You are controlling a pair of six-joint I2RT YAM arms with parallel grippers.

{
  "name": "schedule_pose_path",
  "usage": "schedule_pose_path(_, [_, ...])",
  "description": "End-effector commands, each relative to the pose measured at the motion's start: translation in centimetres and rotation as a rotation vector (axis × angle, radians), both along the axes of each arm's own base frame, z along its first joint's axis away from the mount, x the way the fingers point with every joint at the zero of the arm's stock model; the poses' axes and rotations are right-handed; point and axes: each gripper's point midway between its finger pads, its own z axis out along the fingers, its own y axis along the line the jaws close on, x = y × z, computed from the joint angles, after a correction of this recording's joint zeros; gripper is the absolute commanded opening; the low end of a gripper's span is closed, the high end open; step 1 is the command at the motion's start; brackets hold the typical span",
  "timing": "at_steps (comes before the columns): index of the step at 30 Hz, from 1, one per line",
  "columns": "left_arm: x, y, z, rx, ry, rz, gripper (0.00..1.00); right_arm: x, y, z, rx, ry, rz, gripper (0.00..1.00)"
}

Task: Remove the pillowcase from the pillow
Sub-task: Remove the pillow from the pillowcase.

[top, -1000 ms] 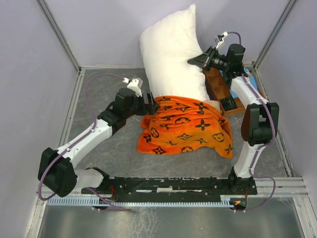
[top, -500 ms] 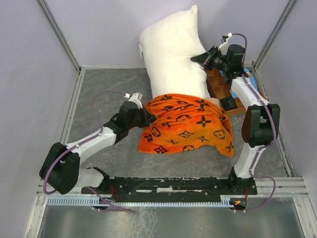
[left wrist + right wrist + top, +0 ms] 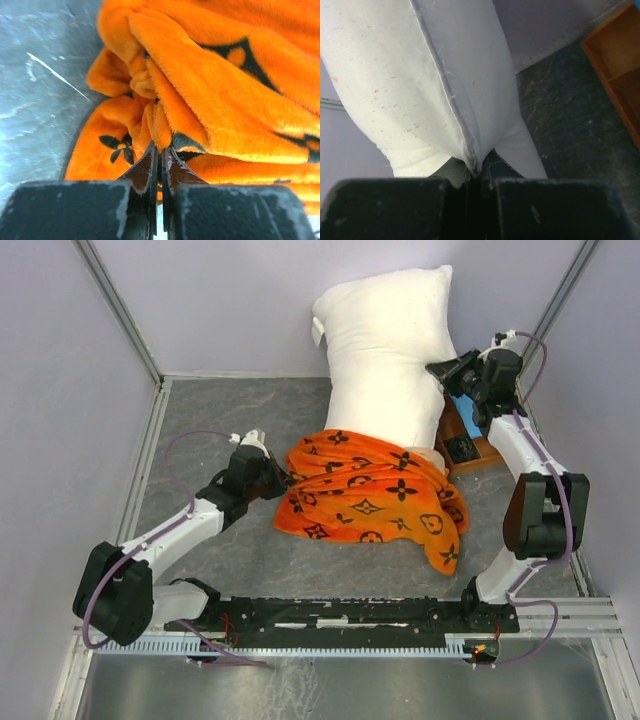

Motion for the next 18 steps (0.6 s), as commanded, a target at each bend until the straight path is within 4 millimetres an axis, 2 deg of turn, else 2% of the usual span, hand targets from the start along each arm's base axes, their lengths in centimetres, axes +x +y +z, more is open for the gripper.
schedule_pose_path(1, [-0.6, 8.0, -3.5, 0.221, 0.212, 0.176, 0.03, -1.7, -11.0, 12.3, -0.091, -0.414, -0.469, 0.02])
schedule_pose_path(6, [5.7, 12.0, 0.8, 0.221, 0.181, 0.259, 0.03, -6.2, -9.5, 8.6, -0.188, -0.387, -0.552, 0.02])
schedule_pose_path(9, [9.6, 13.0, 3.9, 0.208, 0.148, 0.256, 0.05, -9.1, -9.8, 5.8, -0.201, -0.31, -0.697, 0.02])
schedule_pose_path(10, [10.6, 13.0, 4.9, 0.215, 0.134, 0.244, 0.18, -10.3, -9.9, 5.1, -0.183, -0.282, -0.753, 0.01])
schedule_pose_path(12, [11.9, 13.0, 6.6, 0.23, 0.118, 0.22, 0.56, -12.5, -9.3, 3.8, -0.189, -0.235, -0.827, 0.02])
schedule_pose_path(15, [11.4, 11.1, 8.3, 0.171, 0.122, 0.119, 0.94, -14.2, -8.4, 2.9, -0.243, -0.204, -0.878, 0.02])
schedule_pose_path(16, [10.4, 9.7, 8.6, 0.115, 0.133, 0.051, 1.0, -14.3, -8.4, 2.8, -0.265, -0.189, -0.887, 0.02])
schedule_pose_path(18, [7.7, 8.0, 7.7, 0.036, 0.186, -0.025, 0.99, -14.5, -8.6, 2.4, -0.296, -0.155, -0.908, 0.02])
